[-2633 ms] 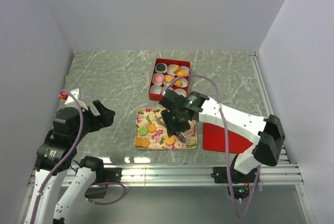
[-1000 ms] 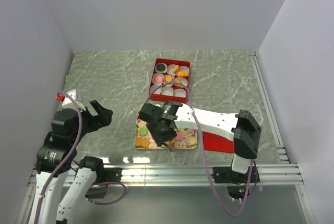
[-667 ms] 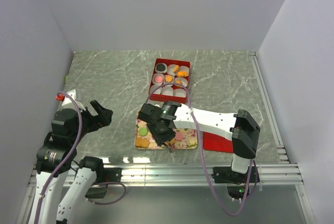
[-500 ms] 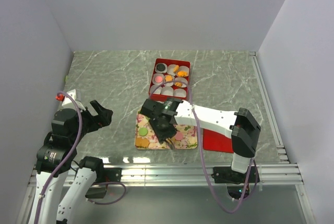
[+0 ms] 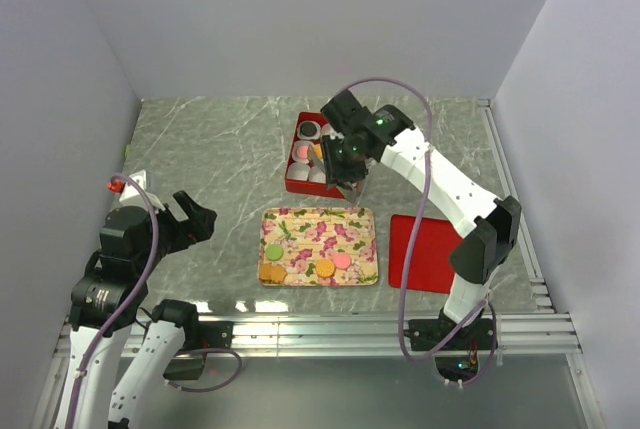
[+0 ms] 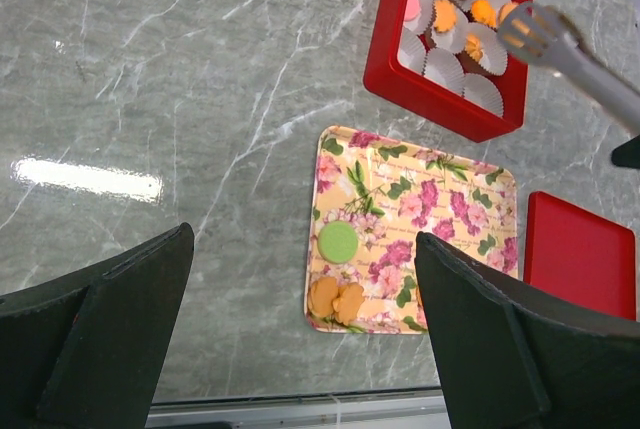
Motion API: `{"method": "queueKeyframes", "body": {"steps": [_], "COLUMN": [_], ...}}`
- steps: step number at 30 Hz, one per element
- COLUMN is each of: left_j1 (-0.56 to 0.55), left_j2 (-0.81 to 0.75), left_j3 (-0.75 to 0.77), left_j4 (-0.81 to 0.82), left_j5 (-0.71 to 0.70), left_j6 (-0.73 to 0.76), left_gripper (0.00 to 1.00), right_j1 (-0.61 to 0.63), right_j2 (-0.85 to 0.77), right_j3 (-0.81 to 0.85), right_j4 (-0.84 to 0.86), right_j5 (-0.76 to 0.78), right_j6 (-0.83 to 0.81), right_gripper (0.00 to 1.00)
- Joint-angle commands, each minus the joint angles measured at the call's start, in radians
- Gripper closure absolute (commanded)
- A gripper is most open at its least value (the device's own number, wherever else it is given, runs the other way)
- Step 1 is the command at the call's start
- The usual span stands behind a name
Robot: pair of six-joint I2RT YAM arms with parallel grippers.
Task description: Pack the cookies
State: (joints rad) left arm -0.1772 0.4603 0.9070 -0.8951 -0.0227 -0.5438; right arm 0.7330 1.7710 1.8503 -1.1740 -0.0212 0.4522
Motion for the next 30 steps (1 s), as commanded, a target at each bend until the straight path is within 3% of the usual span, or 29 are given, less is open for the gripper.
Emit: {"method": "queueKeyframes", "body": {"steps": [1,14,30], "left_j1": [0.007,0.007,0.002], "left_j2": [0.020,0.034,0.032], "left_j3": [0.000,-0.002,-0.003], "left_j4": [0.036,0.038,0.039], "left_j5": [0.015,0.015,0.027], "left_j6": [-0.004,-0.001,0.002], "left_gripper": [0.02,0.02,0.01], "right_j1": [-0.024,-0.049,-0.052], "right_j2": [0.022,0.217,0.334], "right_j3": [0.081,0.220,0.296], "right_j4": [-0.050,-0.033,-0.032], "right_j5": [-0.025,-0.095,-0.109], "right_j6": [-0.053,-0.070,-0.070], "right_gripper": [0.63,0.64,0.63]}}
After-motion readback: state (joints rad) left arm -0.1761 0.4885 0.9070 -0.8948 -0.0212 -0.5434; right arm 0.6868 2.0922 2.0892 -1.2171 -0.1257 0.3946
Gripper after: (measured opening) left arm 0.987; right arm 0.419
